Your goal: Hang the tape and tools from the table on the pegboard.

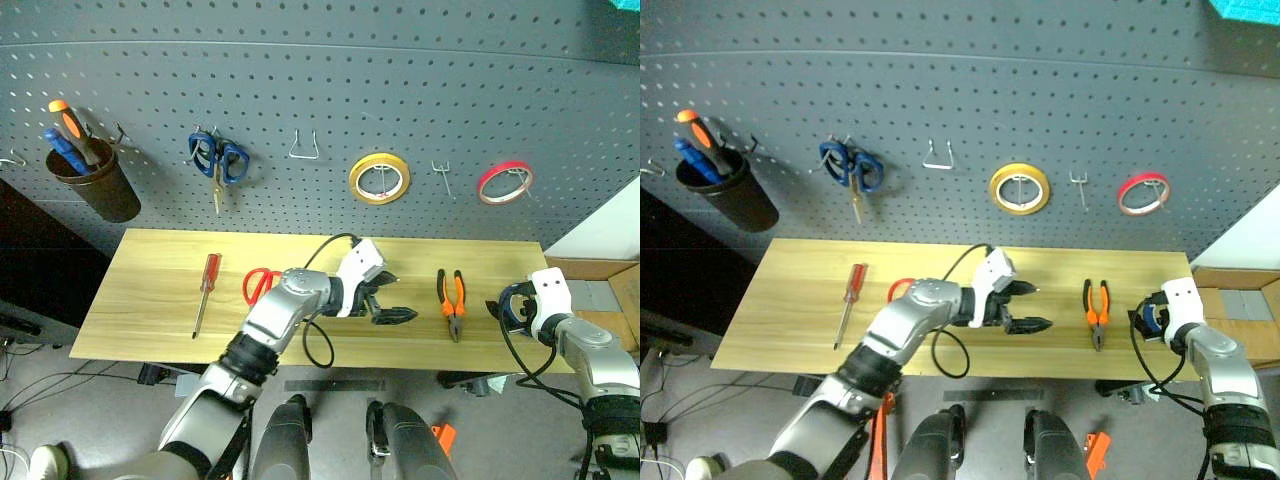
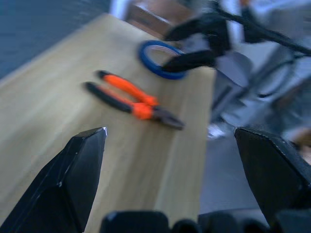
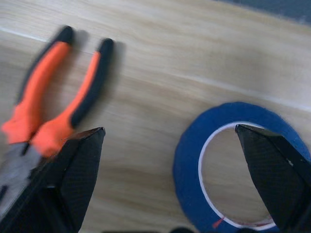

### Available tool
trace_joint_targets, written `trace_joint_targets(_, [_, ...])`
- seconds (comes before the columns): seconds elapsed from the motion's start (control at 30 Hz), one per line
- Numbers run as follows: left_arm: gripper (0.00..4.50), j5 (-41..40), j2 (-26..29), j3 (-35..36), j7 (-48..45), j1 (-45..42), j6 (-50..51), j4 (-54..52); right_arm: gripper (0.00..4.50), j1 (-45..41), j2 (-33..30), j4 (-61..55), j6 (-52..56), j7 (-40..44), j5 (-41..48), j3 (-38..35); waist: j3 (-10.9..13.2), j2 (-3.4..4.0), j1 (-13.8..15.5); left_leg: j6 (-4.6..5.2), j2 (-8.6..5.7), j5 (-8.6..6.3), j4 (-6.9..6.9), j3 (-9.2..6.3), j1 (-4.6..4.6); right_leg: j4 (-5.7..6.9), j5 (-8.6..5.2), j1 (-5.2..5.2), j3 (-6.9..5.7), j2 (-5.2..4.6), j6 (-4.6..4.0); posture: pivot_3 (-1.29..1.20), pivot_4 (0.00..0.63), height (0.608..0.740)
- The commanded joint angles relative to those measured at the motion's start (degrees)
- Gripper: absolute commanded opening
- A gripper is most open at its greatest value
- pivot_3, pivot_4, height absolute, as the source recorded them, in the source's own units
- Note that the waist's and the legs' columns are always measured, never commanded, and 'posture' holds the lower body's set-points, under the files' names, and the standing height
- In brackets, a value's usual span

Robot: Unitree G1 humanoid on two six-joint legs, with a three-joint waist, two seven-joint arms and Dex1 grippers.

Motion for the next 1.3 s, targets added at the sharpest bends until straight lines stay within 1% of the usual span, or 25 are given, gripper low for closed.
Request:
trace_joint_targets(0.03, [4.48,2.3,-2.8,-1.9,-1.6,-3.6,-5.4,4.3,4.50,-1.9,-0.6,4.2,2.5,0.2,2.4,-3.2,0.6,0.01,0.0,0.00,0.00,0.00,0.05,0.00,-0.06,0.04,0.00,-0.05,0.00,0.00,0.00,0.02,0.365,0.740])
trace_joint_targets(0.17, [4.48,5.5,-7.4,-3.0,-0.6,-7.4,-11.0,11.9,4.50,-4.6,-0.2,9.5,2.7,-1.1,4.3,-5.8,1.8,0.03,0.0,0.00,-0.03,0.00,0.08,0.13,-0.20,0.11,0.01,-0.26,0.10,-0.03,0.01,0.02,0.385,0.740])
trace_joint_targets(0.27, [4.48,6.3,-10.0,-2.4,-0.4,-9.0,-12.1,14.7,4.50,-5.3,0.0,11.8,1.6,-0.7,4.2,-5.7,2.6,0.01,-0.1,0.00,-0.03,0.01,0.14,0.19,-0.22,0.14,0.03,-0.29,0.13,-0.06,0.06,0.01,0.399,0.740])
trace_joint_targets(0.33, [4.48,6.6,-11.0,-1.9,-0.6,-9.3,-12.4,15.4,4.50,-5.9,0.2,13.6,2.0,-0.2,4.9,-5.9,3.0,-0.03,-0.2,0.00,-0.03,0.01,0.13,0.21,-0.23,0.13,0.02,-0.31,0.15,-0.06,0.07,0.01,0.402,0.740])
trace_joint_targets(0.5, [4.48,7.2,-10.8,-1.5,-1.4,-8.8,-12.7,15.2,4.50,-6.8,0.6,16.8,4.1,3.0,7.3,-6.7,3.2,-0.13,-0.6,-0.02,0.04,0.01,0.13,0.25,-0.21,0.15,0.01,-0.30,0.12,-0.04,0.09,0.01,0.401,0.740])
trace_joint_targets(0.53, [4.50,7.2,-10.8,-1.4,-1.5,-8.7,-12.6,15.0,4.10,-6.9,0.5,17.1,4.0,3.6,7.6,-6.9,3.2,-0.15,-0.7,-0.02,0.07,0.01,0.14,0.25,-0.20,0.16,0.01,-0.30,0.12,-0.03,0.09,0.01,0.401,0.740])
trace_joint_targets(0.6, [4.50,7.3,-10.8,-1.0,-1.4,-8.9,-12.4,15.3,3.61,-7.2,0.1,17.7,3.8,4.5,7.7,-6.8,3.2,-0.16,-0.9,-0.03,0.09,0.02,0.16,0.25,-0.18,0.20,0.01,-0.30,0.12,-0.04,0.09,0.01,0.401,0.740])
trace_joint_targets(0.77, [4.50,7.5,-11.0,-0.3,-1.1,-9.3,-12.7,16.2,1.84,-8.2,0.3,18.2,3.8,6.1,8.2,-7.0,3.2,-0.16,-1.3,-0.03,0.14,0.02,0.17,0.26,-0.17,0.21,0.02,-0.30,0.14,-0.04,0.11,0.01,0.397,0.740])
trace_joint_targets(0.9, [4.50,7.8,-11.6,0.5,-0.3,-9.9,-13.3,17.7,0.47,-8.4,0.3,18.5,2.7,6.7,8.0,-6.4,3.3,-0.15,-1.3,-0.03,0.14,0.02,0.16,0.29,-0.17,0.21,0.02,-0.31,0.14,-0.03,0.11,0.01,0.381,0.740])
trace_joint_targets(0.93, [4.50,8.0,-11.5,0.6,-0.3,-10.0,-13.5,17.9,0.38,-7.8,0.0,18.1,1.3,6.8,6.8,-5.3,3.3,-0.15,-1.3,-0.03,0.14,0.02,0.16,0.29,-0.18,0.20,0.02,-0.31,0.13,-0.03,0.11,0.01,0.378,0.740])
trace_joint_targets(1.0, [4.50,8.1,-11.5,0.9,-0.2,-10.1,-13.6,18.4,0.37,-6.6,-0.7,17.4,-2.3,7.0,4.4,-3.2,3.2,-0.14,-1.4,-0.03,0.12,0.02,0.16,0.32,-0.17,0.20,0.02,-0.31,0.14,-0.03,0.12,0.01,0.363,0.740])
trace_joint_targets(1.13, [4.50,7.1,-10.3,1.7,-1.3,-8.6,-12.7,15.6,0.37,-1.4,-1.1,8.0,-6.9,5.5,1.1,-0.4,3.1,-0.01,-1.4,-0.05,0.07,0.03,0.16,0.32,-0.17,0.20,0.01,-0.32,0.12,-0.03,0.14,-0.02,0.317,0.740])
trace_joint_targets(1.17, [4.50,6.4,-9.3,2.1,-1.9,-7.4,-11.6,13.1,0.37,1.6,-1.0,2.0,-7.2,5.2,0.5,0.3,3.1,0.07,-1.4,-0.11,0.08,0.07,0.15,0.31,-0.18,0.21,0.01,-0.33,0.11,-0.03,0.15,-0.02,0.309,0.740])
trace_joint_targets(1.27, [4.50,4.2,-4.0,3.9,-3.3,-1.8,-6.8,2.6,0.37,12.9,0.2,-20.0,-9.2,1.7,-2.8,2.1,2.9,0.40,-1.5,-0.30,0.16,0.15,0.12,0.46,-0.21,0.35,-0.05,-0.44,0.12,-0.07,0.25,-0.04,0.276,0.740])
trace_joint_targets(1.3, [4.50,3.9,-3.2,4.1,-3.1,-0.7,-5.7,0.8,0.37,14.8,0.4,-23.4,-9.5,0.8,-3.7,2.4,2.8,0.47,-1.7,-0.39,0.16,0.10,0.14,0.52,-0.17,0.56,-0.18,-0.46,0.13,-0.09,0.45,-0.05,0.262,0.740])
